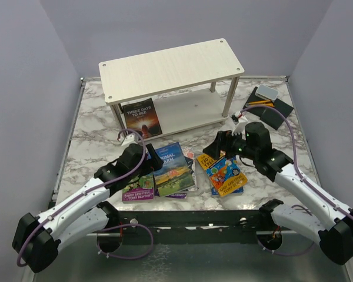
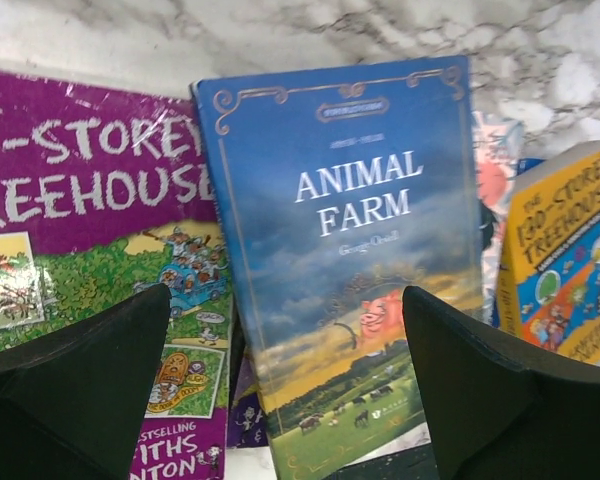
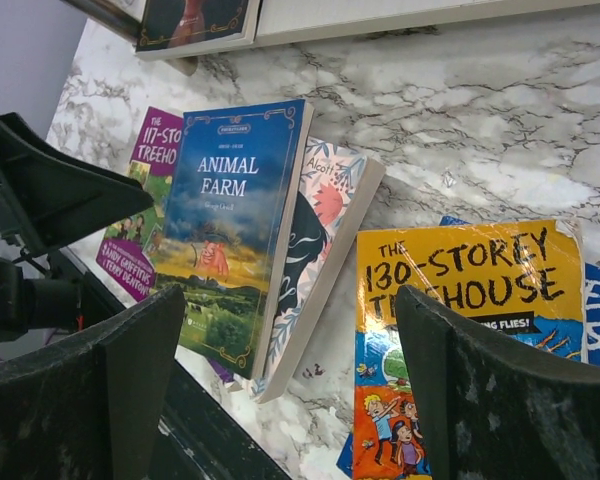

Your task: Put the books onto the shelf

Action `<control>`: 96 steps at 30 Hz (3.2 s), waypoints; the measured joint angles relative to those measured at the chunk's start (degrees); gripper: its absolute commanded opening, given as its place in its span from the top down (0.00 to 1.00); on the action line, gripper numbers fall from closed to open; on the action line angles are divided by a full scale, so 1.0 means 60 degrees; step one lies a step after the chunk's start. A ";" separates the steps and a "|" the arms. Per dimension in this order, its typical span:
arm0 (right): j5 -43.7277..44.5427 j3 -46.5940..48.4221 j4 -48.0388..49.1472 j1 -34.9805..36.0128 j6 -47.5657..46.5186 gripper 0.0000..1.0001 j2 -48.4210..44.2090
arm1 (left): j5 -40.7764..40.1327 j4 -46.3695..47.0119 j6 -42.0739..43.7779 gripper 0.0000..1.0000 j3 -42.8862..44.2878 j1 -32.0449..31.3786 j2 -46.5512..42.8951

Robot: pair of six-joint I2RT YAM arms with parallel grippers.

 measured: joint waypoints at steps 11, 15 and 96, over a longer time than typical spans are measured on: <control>-0.0120 -0.0146 0.0149 0.0036 0.0095 0.11 0.0011 | 0.0466 0.1530 -0.0543 0.09 -0.0867 0.0000 0.1239; -0.0120 -0.0251 0.0146 0.0036 0.0095 0.11 -0.0036 | 0.0576 0.2295 -0.0605 0.19 -0.1111 0.0007 0.1384; -0.3191 -0.1530 0.4229 0.0164 0.2656 0.17 0.0200 | 0.4645 0.7144 -0.2113 1.00 -0.1107 0.0364 -0.2357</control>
